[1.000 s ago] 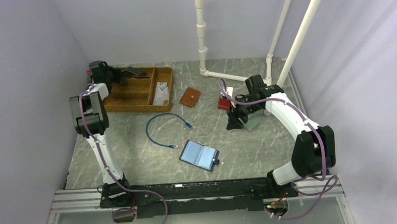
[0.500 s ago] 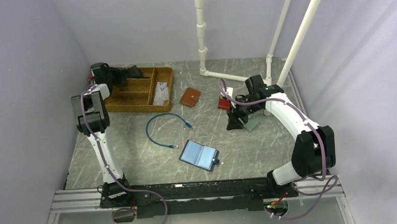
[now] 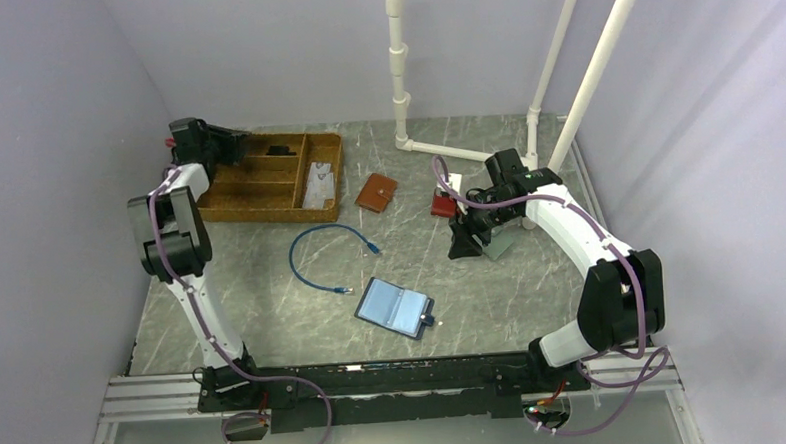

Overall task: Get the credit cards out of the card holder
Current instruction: Reset both arms

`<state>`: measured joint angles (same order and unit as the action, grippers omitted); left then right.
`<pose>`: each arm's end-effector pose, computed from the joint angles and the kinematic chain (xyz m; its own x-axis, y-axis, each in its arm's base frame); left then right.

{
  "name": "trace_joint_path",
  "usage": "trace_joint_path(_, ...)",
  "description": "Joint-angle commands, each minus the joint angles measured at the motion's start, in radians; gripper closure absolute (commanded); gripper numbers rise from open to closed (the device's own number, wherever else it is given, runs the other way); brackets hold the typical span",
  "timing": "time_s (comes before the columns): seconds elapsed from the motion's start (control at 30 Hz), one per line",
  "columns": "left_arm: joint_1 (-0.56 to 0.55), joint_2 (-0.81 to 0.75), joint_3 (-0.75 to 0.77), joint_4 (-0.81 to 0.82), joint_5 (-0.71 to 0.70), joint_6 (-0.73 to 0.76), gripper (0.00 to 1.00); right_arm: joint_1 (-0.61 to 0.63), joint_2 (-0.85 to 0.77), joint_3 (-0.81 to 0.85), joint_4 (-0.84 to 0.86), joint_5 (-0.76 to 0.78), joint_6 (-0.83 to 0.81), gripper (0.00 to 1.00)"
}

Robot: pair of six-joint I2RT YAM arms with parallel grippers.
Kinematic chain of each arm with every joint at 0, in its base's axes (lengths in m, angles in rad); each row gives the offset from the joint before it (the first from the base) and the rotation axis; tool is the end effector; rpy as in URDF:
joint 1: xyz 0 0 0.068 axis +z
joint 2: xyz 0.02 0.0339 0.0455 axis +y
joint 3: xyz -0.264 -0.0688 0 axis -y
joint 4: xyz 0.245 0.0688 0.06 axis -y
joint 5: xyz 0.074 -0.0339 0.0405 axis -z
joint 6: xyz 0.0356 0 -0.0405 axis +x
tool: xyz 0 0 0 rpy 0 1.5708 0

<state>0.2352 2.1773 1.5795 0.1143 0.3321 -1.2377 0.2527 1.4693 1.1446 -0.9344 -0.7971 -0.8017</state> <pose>0.4910 0.1057 0.1921 -0.2049 -0.9678 -0.1463 -0.4075 0.2202 -0.8863 0.2598 0.0934 0.2607 -0.3628 -0.6123 -0.7025 -0.9314 0.2614 0.2532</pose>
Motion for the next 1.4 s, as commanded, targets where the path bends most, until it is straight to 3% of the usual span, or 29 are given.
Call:
trace_joint_path(0.0, 0.020, -0.207, -0.057, -0.005, 0.075, 0.186, 0.53, -0.003, -0.051, -0.006, 0.002, -0.055, -0.021, 0.47)
trace_joint_path(0.17, 0.037, -0.408, -0.211, -0.033, 0.136, 0.341, 0.42, -0.005, -0.081, -0.013, 0.008, -0.067, -0.024, 0.46)
trace_joint_path(0.3, 0.065, -0.602, -0.362, -0.081, 0.168, 0.416, 0.21, -0.017, -0.119, -0.029, 0.014, -0.083, -0.036, 0.46)
trace_joint_path(0.4, 0.123, -0.727, -0.492, -0.070, 0.234, 0.390, 0.07, -0.034, -0.159, -0.052, 0.023, -0.105, -0.054, 0.46)
trace_joint_path(0.67, 0.265, -0.812, -0.805, 0.163, 0.759, 0.195, 0.04, -0.108, -0.302, -0.168, 0.064, -0.224, -0.137, 0.33)
trace_joint_path(0.83, 0.215, -0.938, -0.804, -0.079, 0.710, 0.403, 0.05, -0.163, -0.386, -0.269, -0.021, -0.333, -0.396, 0.17)
trace_joint_path(0.93, 0.101, -1.033, -0.747, -0.343, 0.596, 0.621, 0.05, -0.188, -0.452, -0.344, -0.023, -0.362, -0.496, 0.08)
trace_joint_path(1.0, -0.001, -1.086, -0.725, -0.462, 0.508, 0.711, 0.05, -0.199, -0.487, -0.387, -0.014, -0.373, -0.532, 0.02)
trace_joint_path(1.07, -0.120, -1.135, -0.725, -0.535, 0.408, 0.765, 0.06, -0.207, -0.503, -0.412, -0.009, -0.375, -0.557, 0.01)
trace_joint_path(1.2, -0.379, -1.219, -0.760, -0.612, 0.180, 0.779, 0.08, -0.219, -0.497, -0.408, -0.001, -0.364, -0.546, 0.01)
trace_joint_path(1.37, -0.803, -1.229, -0.789, -0.601, -0.158, 0.698, 0.08, -0.232, -0.502, -0.403, 0.037, -0.340, -0.480, 0.01)
